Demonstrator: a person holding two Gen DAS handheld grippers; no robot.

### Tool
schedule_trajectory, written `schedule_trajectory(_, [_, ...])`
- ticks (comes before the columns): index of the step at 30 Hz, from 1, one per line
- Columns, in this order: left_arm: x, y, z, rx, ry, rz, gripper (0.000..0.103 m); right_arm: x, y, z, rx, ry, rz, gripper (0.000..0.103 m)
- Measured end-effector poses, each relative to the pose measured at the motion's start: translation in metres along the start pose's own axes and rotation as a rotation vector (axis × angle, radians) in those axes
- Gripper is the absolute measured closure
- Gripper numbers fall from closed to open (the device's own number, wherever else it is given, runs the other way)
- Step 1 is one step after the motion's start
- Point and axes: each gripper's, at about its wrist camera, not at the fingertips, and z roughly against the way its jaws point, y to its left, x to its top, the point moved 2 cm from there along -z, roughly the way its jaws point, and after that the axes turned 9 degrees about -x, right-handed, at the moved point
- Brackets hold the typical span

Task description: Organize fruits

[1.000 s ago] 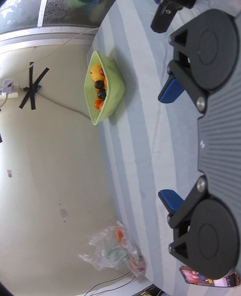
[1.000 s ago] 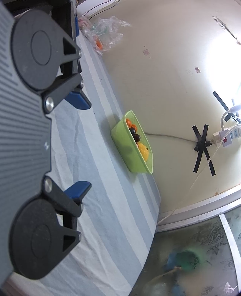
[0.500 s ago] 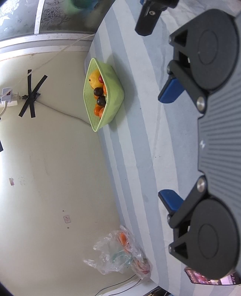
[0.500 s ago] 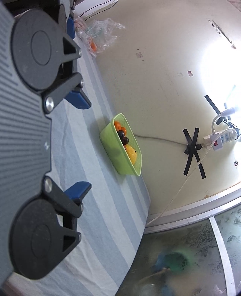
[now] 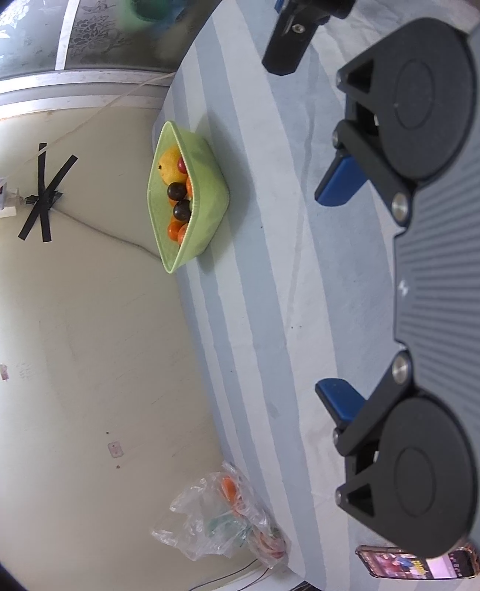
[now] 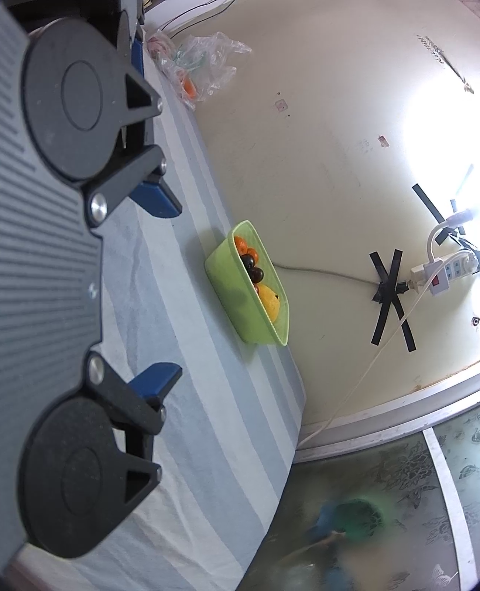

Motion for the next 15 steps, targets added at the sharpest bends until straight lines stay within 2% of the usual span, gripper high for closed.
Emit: schedule_trajectory(15, [-0.0039,-0.0024,-0.0094,-0.031,0.049,0.018,0.0,-0.0032,-0.0018,-0.003,-0.005,0.011,-0.004,0.016])
